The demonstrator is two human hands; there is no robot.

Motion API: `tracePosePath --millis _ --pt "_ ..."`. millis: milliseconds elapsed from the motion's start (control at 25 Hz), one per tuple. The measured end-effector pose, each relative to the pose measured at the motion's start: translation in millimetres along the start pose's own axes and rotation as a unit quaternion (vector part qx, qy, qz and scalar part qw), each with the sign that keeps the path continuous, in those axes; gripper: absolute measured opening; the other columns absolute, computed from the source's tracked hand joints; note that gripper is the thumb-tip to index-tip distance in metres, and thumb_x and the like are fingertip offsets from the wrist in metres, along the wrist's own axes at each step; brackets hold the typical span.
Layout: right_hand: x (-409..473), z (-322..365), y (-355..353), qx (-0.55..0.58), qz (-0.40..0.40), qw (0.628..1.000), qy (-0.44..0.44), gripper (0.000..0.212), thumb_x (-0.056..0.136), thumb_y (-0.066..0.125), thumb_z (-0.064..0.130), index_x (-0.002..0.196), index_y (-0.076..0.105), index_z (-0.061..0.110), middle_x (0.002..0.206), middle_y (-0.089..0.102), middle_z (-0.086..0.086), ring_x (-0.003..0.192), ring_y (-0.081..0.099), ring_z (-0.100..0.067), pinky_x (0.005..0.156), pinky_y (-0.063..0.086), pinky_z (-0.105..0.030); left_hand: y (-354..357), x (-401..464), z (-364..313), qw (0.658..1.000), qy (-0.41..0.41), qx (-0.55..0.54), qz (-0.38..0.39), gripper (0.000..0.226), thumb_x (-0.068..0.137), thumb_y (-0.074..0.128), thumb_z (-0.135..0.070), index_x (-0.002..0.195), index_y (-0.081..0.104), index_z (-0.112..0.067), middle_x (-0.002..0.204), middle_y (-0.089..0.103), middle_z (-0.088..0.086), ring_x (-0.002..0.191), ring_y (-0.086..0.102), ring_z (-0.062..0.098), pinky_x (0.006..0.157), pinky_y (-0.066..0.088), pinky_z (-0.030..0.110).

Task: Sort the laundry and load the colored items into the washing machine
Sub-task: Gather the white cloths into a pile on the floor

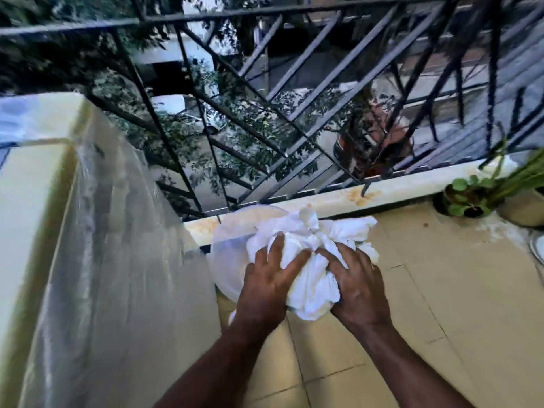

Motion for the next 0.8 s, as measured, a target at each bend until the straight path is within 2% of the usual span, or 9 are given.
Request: tracePosePath --millis 120,240,320,440,600,800 --pt "39.8 13.4 39.0 -0.007 0.029 0.999 -0.04 0.08 0.065 0.074 0.021 0.141 0.05 0.032 0.143 0.051 -0.002 0.12 0.053 -0.035 0.081 0.053 -0.045 11.7 9.5 45.2 0.999 -0.026 0.028 -0.004 0.068 0.084 0.074 -0.037 0.147 0.048 -0.031 0.153 0.041 0.027 0.117 0.057 0.047 0.077 0.055 0.049" --pt "76.1 20.6 87.4 -0.009 0.064 0.995 -0.075 0.092 0.057 0.077 0.015 0.142 0.045 0.033 0.142 0.048 -0.001 0.121 0.05 -0.034 0.082 0.054 -0.045 39.7 15.0 91.0 0.997 -0.061 0.042 0.021 0.078 0.082 0.074 -0.04 0.148 0.035 -0.033 0.154 0.04 0.027 0.117 0.056 0.047 0.075 0.055 0.048" --pt "100.6 20.1 123.1 -0.009 0.084 0.992 -0.092 0.096 0.055 0.077 0.013 0.143 0.042 0.033 0.14 0.045 0.001 0.121 0.049 -0.034 0.081 0.054 -0.045 65.1 22.4 122.4 0.994 -0.082 0.054 0.046 0.083 0.082 0.072 -0.046 0.15 0.026 -0.036 0.157 0.035 0.025 0.123 0.053 0.045 0.08 0.054 0.048" --pt "130.1 13.2 170.5 -0.011 0.104 0.989 -0.104 0.096 0.061 0.073 0.014 0.148 0.037 0.031 0.139 0.045 0.0 0.119 0.047 -0.035 0.081 0.054 -0.046 102.0 37.9 161.3 0.991 -0.088 0.066 0.08 0.079 0.083 0.063 -0.046 0.154 0.032 -0.033 0.159 0.031 0.025 0.129 0.047 0.045 0.087 0.05 0.05" --pt "159.8 -3.2 241.7 -0.013 0.155 0.981 -0.114 0.093 0.066 0.073 0.019 0.149 0.033 0.031 0.143 0.04 -0.002 0.123 0.043 -0.036 0.089 0.051 -0.05 161.4 50.2 201.0 0.981 -0.119 0.077 0.129 0.082 0.077 0.057 -0.053 0.153 0.039 -0.029 0.158 0.029 0.023 0.123 0.048 0.043 0.082 0.051 0.047" --pt "182.0 -14.8 319.6 -0.017 0.236 0.965 -0.114 0.096 0.075 0.071 0.019 0.155 0.02 0.03 0.156 0.021 -0.005 0.134 0.029 -0.038 0.102 0.041 -0.055 222.3 51.3 238.6 0.975 -0.148 0.079 0.149 0.084 0.077 0.065 -0.044 0.154 0.037 -0.028 0.161 0.023 0.024 0.119 0.05 0.044 0.08 0.053 0.048"
Point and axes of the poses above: each hand's wrist, its own x-axis towards the middle knuckle, its own y-axis out of the palm, z = x × y, the point moved 5 cm from there along x, towards the middle knuckle
